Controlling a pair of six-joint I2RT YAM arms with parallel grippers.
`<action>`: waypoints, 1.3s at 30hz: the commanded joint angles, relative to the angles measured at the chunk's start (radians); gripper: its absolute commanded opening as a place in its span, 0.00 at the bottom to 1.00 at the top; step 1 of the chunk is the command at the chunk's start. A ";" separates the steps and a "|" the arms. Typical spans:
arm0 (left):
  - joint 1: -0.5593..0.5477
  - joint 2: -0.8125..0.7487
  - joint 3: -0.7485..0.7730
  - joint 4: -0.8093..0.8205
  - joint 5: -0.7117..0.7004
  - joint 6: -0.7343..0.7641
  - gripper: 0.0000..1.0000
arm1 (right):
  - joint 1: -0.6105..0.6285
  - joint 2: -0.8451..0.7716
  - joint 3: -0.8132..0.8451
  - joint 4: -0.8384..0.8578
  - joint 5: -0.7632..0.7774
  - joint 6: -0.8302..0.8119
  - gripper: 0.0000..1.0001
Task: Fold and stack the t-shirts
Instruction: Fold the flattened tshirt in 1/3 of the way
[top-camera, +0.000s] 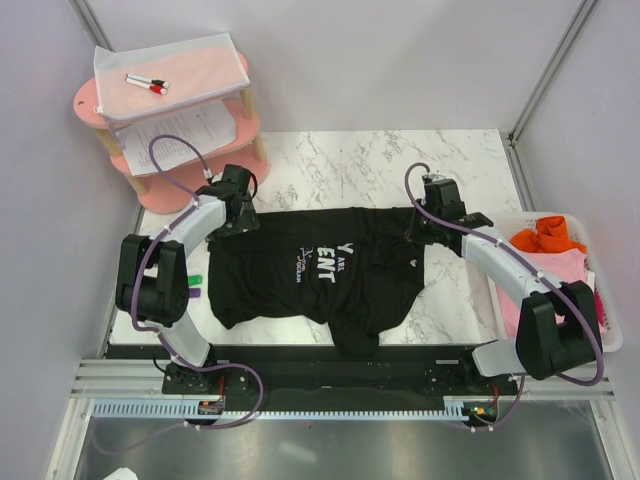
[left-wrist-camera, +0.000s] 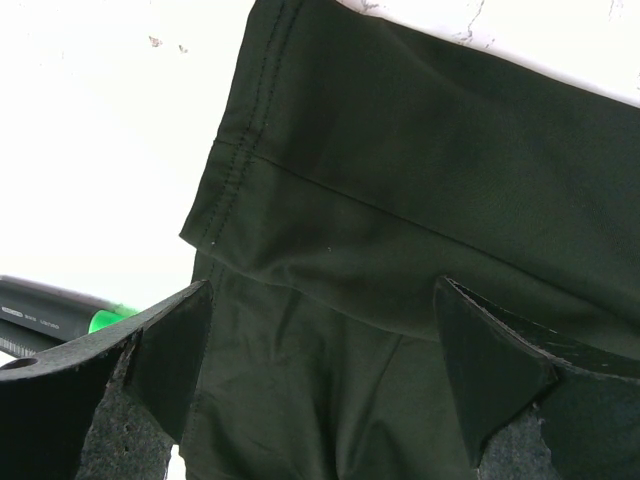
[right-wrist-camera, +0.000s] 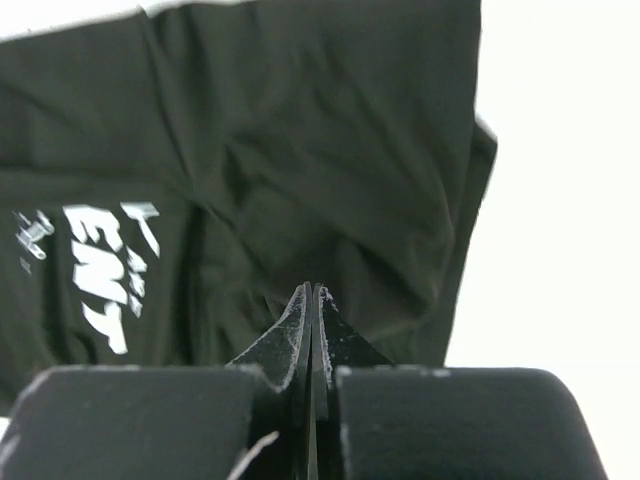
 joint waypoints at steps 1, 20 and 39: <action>-0.007 0.005 0.018 0.024 -0.029 0.008 0.97 | 0.005 -0.054 -0.062 -0.144 -0.015 -0.012 0.00; -0.134 -0.024 0.067 0.026 -0.011 0.014 1.00 | 0.006 -0.071 0.003 -0.168 0.033 -0.033 0.62; -0.505 0.176 0.240 0.392 0.606 -0.034 0.89 | 0.003 0.286 0.085 0.087 0.096 0.030 0.54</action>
